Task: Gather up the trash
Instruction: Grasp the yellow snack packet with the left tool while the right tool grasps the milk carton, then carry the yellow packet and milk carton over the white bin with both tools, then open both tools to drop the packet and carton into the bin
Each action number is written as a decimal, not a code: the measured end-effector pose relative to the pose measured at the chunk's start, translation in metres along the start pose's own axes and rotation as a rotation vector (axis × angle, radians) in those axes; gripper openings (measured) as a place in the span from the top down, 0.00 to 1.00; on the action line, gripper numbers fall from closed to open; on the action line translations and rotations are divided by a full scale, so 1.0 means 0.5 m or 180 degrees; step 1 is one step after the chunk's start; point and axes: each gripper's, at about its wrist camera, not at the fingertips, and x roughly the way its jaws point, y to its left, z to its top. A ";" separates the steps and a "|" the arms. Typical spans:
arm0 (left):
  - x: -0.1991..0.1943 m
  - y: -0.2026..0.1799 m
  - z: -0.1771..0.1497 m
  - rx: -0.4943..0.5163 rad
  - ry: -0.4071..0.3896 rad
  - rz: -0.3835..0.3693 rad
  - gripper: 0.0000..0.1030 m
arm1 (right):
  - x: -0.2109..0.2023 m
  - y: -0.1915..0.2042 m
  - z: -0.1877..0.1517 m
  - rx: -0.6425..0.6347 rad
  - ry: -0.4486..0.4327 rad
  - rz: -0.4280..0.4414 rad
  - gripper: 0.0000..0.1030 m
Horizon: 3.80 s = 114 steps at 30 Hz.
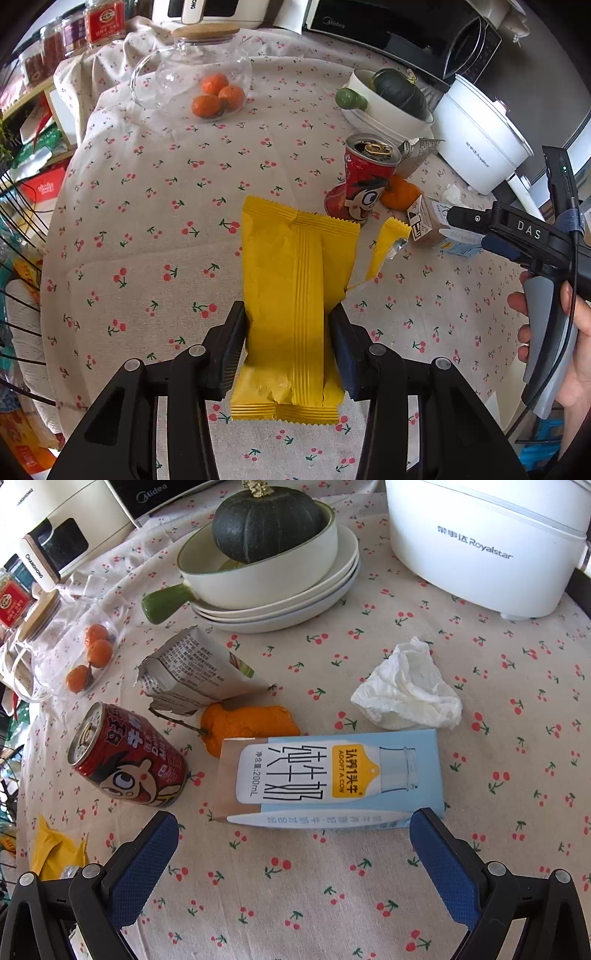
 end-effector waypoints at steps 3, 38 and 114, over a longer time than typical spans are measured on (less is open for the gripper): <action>0.000 0.015 0.005 -0.0058 -0.0008 -0.0027 0.55 | 0.005 -0.006 0.019 0.0117 -0.0019 -0.0145 0.00; -0.028 -0.039 -0.023 0.0176 -0.0090 -0.0063 0.55 | -0.022 -0.099 -0.112 0.0640 0.0001 -0.0517 0.43; 0.065 -0.809 -0.333 0.2303 0.0024 -0.1164 0.12 | -0.426 -0.695 -0.462 0.0639 -0.0432 -0.0773 0.47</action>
